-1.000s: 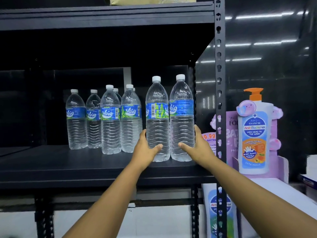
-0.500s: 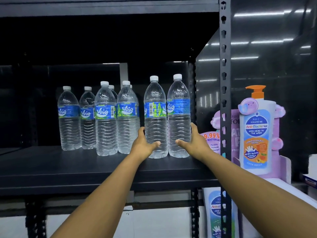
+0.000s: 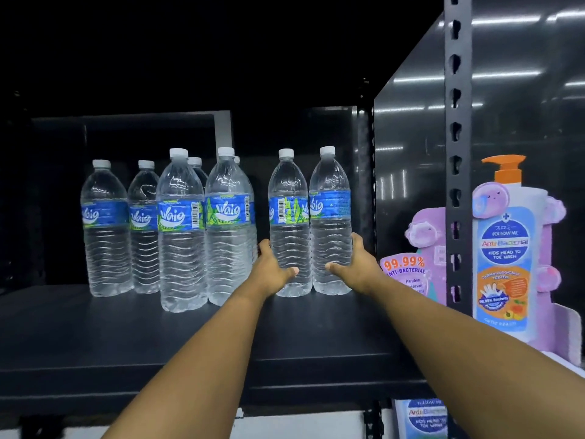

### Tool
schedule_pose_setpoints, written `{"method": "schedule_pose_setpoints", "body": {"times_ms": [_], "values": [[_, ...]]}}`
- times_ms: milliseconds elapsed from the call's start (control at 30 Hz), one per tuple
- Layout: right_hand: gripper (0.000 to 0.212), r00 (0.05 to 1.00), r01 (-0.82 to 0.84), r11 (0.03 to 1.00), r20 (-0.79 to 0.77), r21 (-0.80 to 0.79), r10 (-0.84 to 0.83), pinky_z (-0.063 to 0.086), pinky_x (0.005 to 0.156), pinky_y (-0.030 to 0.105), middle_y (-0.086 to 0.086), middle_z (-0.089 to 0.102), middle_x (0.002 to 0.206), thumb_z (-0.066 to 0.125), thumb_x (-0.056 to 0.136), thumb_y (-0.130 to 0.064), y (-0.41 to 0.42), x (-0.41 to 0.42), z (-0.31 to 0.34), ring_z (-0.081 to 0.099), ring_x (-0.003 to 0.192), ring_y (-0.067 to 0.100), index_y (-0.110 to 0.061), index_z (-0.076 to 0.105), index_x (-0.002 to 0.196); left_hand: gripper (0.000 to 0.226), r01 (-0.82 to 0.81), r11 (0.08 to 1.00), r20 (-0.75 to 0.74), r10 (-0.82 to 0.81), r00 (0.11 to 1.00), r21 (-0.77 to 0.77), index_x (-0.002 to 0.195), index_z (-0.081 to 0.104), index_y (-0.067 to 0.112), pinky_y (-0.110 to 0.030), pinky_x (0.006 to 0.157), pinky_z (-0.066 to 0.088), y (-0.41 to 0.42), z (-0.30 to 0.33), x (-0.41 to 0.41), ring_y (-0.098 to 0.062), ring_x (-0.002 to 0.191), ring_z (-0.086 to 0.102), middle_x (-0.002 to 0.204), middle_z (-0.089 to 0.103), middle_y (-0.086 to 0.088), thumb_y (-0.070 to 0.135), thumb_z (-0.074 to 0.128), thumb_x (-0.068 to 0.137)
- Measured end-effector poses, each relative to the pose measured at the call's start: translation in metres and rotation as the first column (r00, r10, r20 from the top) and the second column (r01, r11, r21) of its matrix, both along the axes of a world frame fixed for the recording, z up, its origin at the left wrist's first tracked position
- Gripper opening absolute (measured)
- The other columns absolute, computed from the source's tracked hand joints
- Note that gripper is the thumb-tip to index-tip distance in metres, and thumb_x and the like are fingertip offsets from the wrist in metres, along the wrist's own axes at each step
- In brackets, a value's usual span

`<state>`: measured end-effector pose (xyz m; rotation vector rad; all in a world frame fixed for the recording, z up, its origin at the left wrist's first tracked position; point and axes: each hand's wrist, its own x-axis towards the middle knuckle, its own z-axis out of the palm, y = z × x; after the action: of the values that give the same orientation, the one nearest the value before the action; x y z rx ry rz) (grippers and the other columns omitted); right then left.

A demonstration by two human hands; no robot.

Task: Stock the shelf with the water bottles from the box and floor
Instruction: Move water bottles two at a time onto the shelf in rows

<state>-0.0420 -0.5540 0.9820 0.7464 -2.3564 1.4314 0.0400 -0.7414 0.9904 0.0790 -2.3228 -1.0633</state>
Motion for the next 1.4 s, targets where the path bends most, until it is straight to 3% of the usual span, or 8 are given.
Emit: {"method": "schedule_pose_setpoints", "body": {"times_ms": [167, 300, 600, 833, 900, 1000, 1200, 1400], "values": [[0.081, 1.0, 0.007, 0.999, 0.024, -0.037, -0.006, 0.04, 0.088, 0.026, 0.003, 0.059, 0.128, 0.071, 0.086, -0.023, -0.013, -0.021, 0.002, 0.056, 0.108, 0.018, -0.023, 0.019, 0.147, 0.077, 0.012, 1.0, 0.012, -0.012, 1.0, -0.005, 0.138, 0.014, 0.013, -0.045, 0.104, 0.041, -0.009, 0.001, -0.026, -0.028, 0.12, 0.053, 0.132, 0.052, -0.009, 0.018, 0.071, 0.086], [0.084, 0.999, 0.024, 0.999, 0.039, -0.047, -0.022, 0.041, 0.089, 0.027, 0.005, 0.058, 0.13, 0.071, 0.087, -0.023, -0.021, -0.035, 0.002, 0.056, 0.112, 0.022, -0.023, 0.015, 0.15, 0.076, 0.029, 0.999, -0.004, -0.029, 1.0, -0.021, 0.139, 0.016, 0.009, -0.042, 0.104, 0.04, -0.014, 0.002, -0.04, -0.027, 0.121, 0.051, 0.129, 0.044, 0.001, 0.014, 0.07, 0.087], [0.081, 0.999, 0.032, 0.999, 0.027, -0.033, -0.031, 0.04, 0.092, 0.028, 0.004, 0.059, 0.129, 0.07, 0.087, -0.022, -0.027, -0.045, 0.002, 0.056, 0.114, 0.023, -0.022, 0.018, 0.148, 0.073, 0.038, 0.999, -0.022, -0.037, 0.999, 0.036, 0.138, 0.018, 0.009, -0.033, 0.099, 0.04, -0.022, -0.001, -0.053, -0.023, 0.116, 0.053, 0.127, 0.055, -0.008, 0.01, 0.07, 0.086], [0.075, 1.0, 0.014, 0.997, 0.028, -0.078, -0.012, 0.041, 0.089, 0.028, -0.002, 0.059, 0.116, 0.071, 0.085, -0.022, -0.026, -0.043, 0.0, 0.056, 0.104, 0.018, -0.024, 0.023, 0.143, 0.081, 0.018, 0.996, -0.023, -0.016, 1.0, 0.083, 0.142, 0.016, 0.014, -0.038, 0.103, 0.041, -0.024, -0.005, -0.057, -0.025, 0.118, 0.055, 0.129, 0.056, -0.005, 0.014, 0.072, 0.084], [0.081, 1.0, 0.026, 0.992, 0.001, -0.126, -0.026, 0.044, 0.094, 0.033, 0.0, 0.057, 0.122, 0.074, 0.08, -0.032, -0.029, -0.043, 0.001, 0.057, 0.112, 0.021, -0.024, 0.023, 0.142, 0.089, 0.007, 0.993, -0.035, -0.003, 0.999, 0.119, 0.146, 0.01, 0.017, -0.04, 0.106, 0.04, -0.022, -0.004, -0.059, -0.024, 0.122, 0.052, 0.136, 0.052, -0.006, 0.019, 0.073, 0.083], [0.102, 0.995, 0.065, 0.983, -0.061, -0.171, -0.076, 0.039, 0.104, 0.04, 0.009, 0.039, 0.142, 0.075, 0.077, -0.044, -0.034, -0.04, 0.01, 0.046, 0.128, 0.026, -0.025, 0.008, 0.152, 0.097, -0.015, 0.986, -0.111, 0.033, 0.993, 0.165, 0.151, 0.002, 0.026, -0.044, 0.11, 0.036, -0.016, 0.006, -0.06, -0.025, 0.131, 0.045, 0.148, 0.041, -0.006, 0.026, 0.072, 0.083], [0.105, 0.947, 0.15, 0.97, -0.253, -0.19, -0.196, 0.042, 0.099, 0.042, 0.007, 0.029, 0.144, 0.072, 0.077, -0.055, -0.044, -0.043, 0.025, 0.04, 0.13, 0.025, -0.033, 0.002, 0.152, 0.085, -0.017, 0.986, -0.236, 0.057, 0.97, 0.168, 0.151, 0.01, 0.029, -0.041, 0.109, 0.037, -0.011, 0.02, -0.061, -0.022, 0.131, 0.044, 0.148, 0.042, -0.001, 0.028, 0.067, 0.088], [0.111, 0.934, 0.199, 0.965, -0.265, -0.169, -0.239, 0.044, 0.094, 0.04, 0.009, 0.031, 0.137, 0.075, 0.073, -0.056, -0.047, -0.052, 0.016, 0.041, 0.124, 0.025, -0.039, -0.002, 0.151, 0.077, 0.021, 0.979, -0.21, 0.023, 0.977, 0.203, 0.151, 0.008, 0.041, -0.035, 0.094, 0.044, -0.015, 0.01, -0.068, -0.015, 0.107, 0.057, 0.138, 0.054, 0.003, 0.023, 0.057, 0.093]]}}
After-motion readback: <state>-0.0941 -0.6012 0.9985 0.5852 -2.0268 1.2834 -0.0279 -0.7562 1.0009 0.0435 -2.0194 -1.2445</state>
